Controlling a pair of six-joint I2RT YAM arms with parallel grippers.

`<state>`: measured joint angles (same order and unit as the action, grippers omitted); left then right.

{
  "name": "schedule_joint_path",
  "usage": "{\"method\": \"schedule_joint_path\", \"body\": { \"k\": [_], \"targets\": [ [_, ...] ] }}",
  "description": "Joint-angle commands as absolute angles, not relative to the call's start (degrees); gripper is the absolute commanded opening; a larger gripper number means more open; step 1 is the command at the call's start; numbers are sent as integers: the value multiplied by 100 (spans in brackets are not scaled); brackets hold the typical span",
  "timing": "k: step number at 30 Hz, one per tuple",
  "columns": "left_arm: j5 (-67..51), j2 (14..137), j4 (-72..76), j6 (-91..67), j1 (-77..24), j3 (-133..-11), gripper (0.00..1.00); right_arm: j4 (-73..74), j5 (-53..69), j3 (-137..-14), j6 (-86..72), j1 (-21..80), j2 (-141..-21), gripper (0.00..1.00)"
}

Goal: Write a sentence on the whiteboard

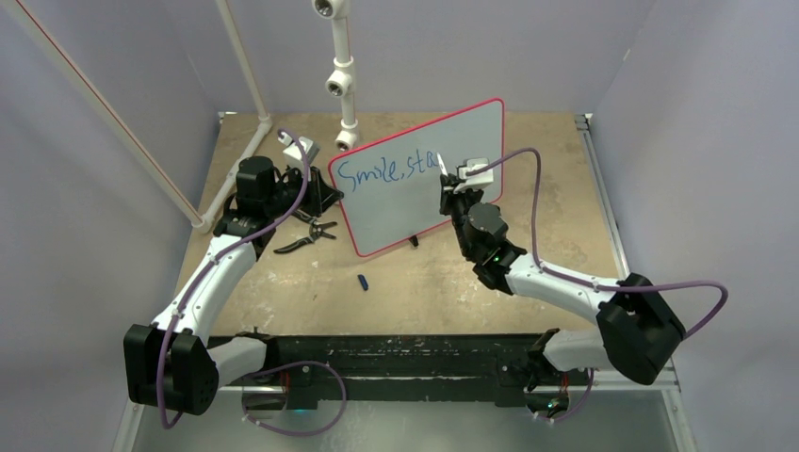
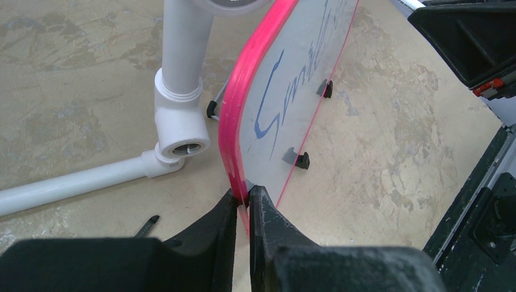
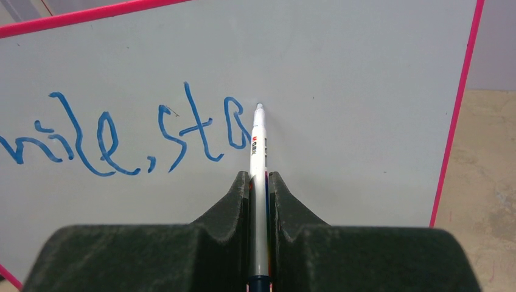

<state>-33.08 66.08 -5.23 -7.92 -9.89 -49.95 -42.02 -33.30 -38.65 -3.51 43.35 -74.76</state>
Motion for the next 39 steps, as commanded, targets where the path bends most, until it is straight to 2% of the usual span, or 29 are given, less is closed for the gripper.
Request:
{"method": "schedule_joint_path", "body": {
  "k": [1, 15, 28, 39],
  "targets": [
    [-3371, 6538, -396, -790, -1072, -4966, 0, -4362, -3296, -4014, -350, 4298, -7552, 0],
    [-3369, 6540, -396, -792, -1072, -4966, 0, -4011, -3374, -3613, -821, 4298, -7476, 0],
    [-3360, 6557, -396, -791, -1072, -4960, 0, -4205, -3584, -3755, -452, 4293, -7081, 0],
    [-3340, 6557, -396, -785, -1072, -4958, 0, -4429, -3537, -4119, -79, 4124, -7443, 0]
  ]
}}
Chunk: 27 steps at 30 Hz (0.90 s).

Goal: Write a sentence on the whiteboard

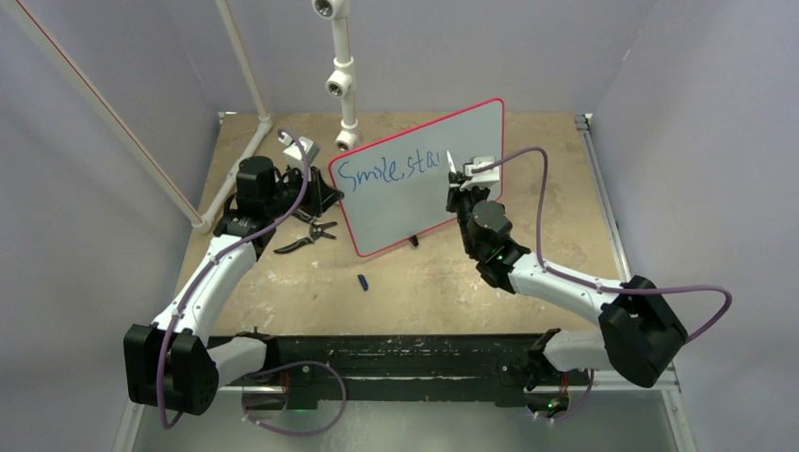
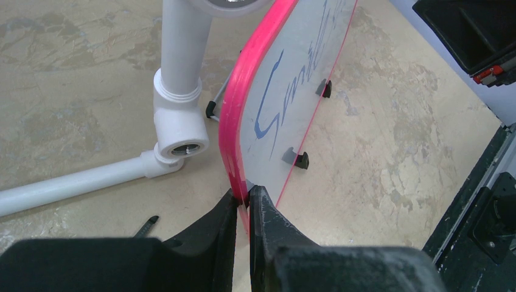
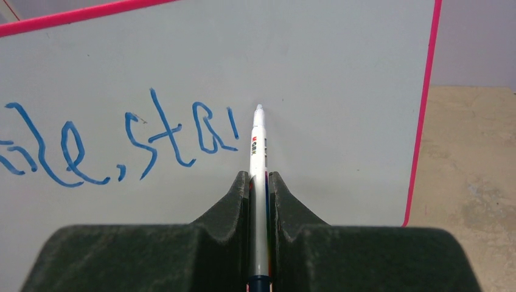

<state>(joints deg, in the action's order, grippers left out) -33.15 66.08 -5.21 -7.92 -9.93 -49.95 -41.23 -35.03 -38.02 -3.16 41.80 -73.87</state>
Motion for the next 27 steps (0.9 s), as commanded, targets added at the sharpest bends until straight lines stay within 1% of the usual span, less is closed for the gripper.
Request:
{"method": "schedule_joint_path", "body": {
  "k": [1, 10, 19, 27],
  "targets": [
    [-3341, 6564, -400, -783, -1072, -4965, 0, -4437, -3526, -4134, -62, 4120, -7452, 0],
    [-3345, 6557, -404, -783, -1072, -4966, 0, -4349, -3407, -4165, -114, 4104, -7603, 0],
    [-3348, 6557, -395, -783, -1072, -4966, 0, -4173, -3373, -3912, -465, 4109, -7570, 0],
    [-3343, 6565, -396, -787, -1072, -4966, 0, -4049, -3098, -3639, -706, 4107, -7464, 0]
  ]
}}
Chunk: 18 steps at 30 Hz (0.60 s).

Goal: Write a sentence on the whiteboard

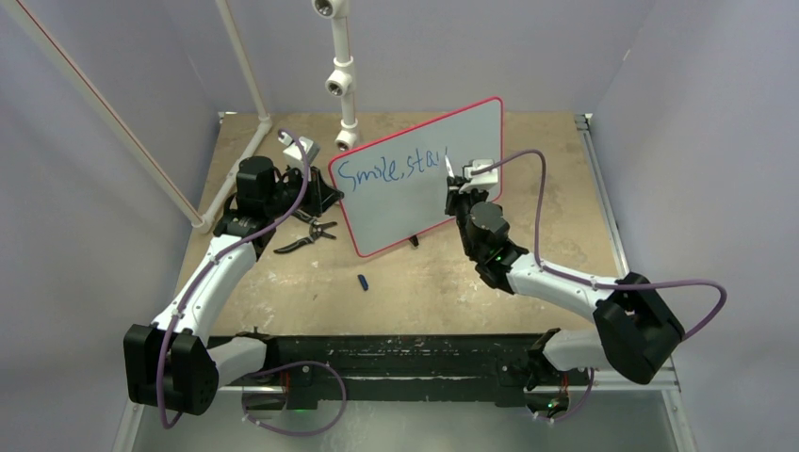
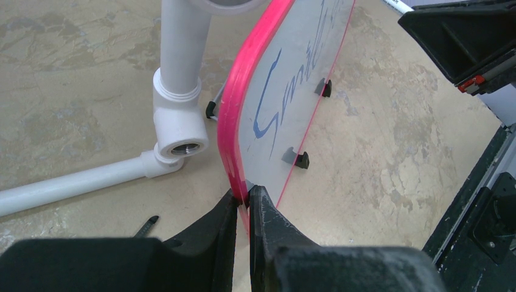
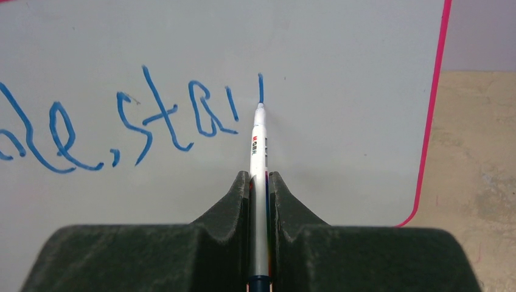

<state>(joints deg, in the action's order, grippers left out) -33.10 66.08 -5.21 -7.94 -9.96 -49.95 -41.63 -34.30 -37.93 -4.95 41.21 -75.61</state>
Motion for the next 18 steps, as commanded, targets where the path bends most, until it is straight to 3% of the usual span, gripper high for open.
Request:
{"method": "schedule_joint_path", "body": {
  "k": [1, 18],
  "targets": [
    [-3341, 6568, -396, -789, -1072, -4966, 0, -4051, -3068, -3627, -723, 4120, -7458, 0],
    [-3352, 6574, -395, -791, -1072, -4966, 0, -3966, -2848, -3524, -857, 4421, -7623, 0]
  ]
}}
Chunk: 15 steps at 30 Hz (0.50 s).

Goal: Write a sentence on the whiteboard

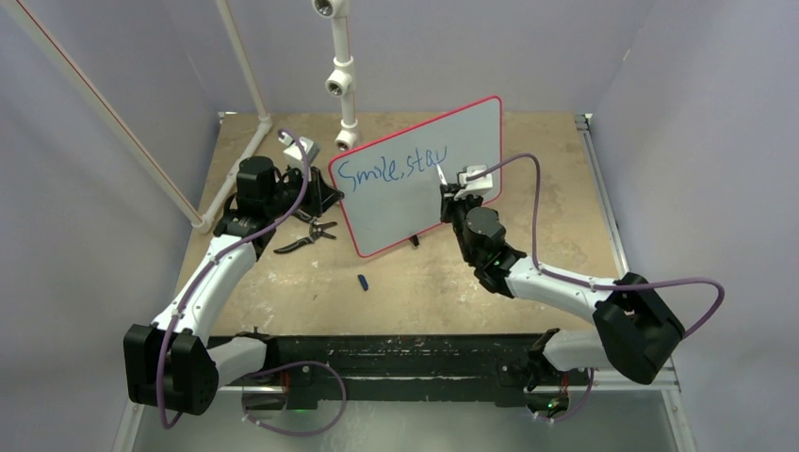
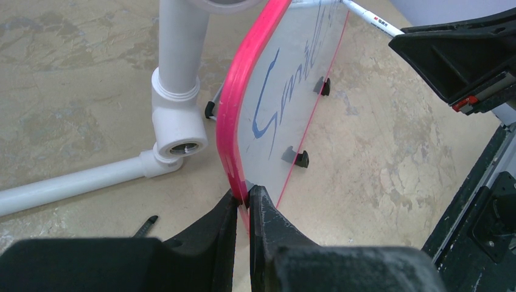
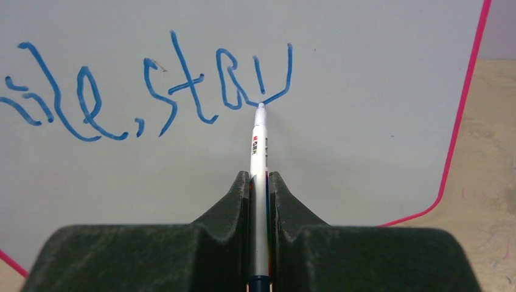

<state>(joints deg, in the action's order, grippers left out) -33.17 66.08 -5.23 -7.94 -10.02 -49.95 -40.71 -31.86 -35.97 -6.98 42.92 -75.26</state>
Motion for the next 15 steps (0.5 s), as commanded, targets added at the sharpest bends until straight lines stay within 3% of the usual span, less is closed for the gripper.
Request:
{"method": "schedule_joint_path", "body": {
  "k": [1, 15],
  "targets": [
    [-3354, 6579, -393, -793, -1072, -4968, 0, -3963, -2848, -3524, -869, 4454, -7635, 0],
    [-3357, 6549, -387, -800, -1072, -4970, 0, -3889, -3130, -3616, -913, 4898, -7874, 0]
  ]
}}
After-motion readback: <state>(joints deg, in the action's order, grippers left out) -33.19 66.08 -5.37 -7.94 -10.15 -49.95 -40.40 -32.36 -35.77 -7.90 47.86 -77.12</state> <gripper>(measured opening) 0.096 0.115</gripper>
